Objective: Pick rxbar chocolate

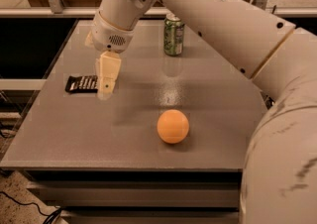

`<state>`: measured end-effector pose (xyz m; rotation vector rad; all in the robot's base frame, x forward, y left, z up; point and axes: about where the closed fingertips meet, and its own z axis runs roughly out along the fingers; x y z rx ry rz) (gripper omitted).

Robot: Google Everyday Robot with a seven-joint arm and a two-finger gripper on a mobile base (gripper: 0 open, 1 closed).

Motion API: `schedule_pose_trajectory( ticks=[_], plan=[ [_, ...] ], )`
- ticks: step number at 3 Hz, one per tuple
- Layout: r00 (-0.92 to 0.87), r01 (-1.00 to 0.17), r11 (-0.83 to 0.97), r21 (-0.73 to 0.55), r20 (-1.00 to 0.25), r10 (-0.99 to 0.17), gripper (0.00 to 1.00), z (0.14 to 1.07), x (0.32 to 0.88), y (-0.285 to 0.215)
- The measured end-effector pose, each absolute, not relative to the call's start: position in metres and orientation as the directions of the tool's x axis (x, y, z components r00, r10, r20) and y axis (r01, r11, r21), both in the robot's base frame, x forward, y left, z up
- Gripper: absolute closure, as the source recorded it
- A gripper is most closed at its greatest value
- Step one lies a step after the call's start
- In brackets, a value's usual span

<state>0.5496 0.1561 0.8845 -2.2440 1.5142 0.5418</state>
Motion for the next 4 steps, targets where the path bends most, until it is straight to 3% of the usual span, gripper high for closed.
schedule_pose_trajectory(
  ticks=[4],
  plan=[
    [0.317,-0.933,-0.354,-0.061,-0.603,-0.732,0.0,0.85,0.56,0.183]
  ],
)
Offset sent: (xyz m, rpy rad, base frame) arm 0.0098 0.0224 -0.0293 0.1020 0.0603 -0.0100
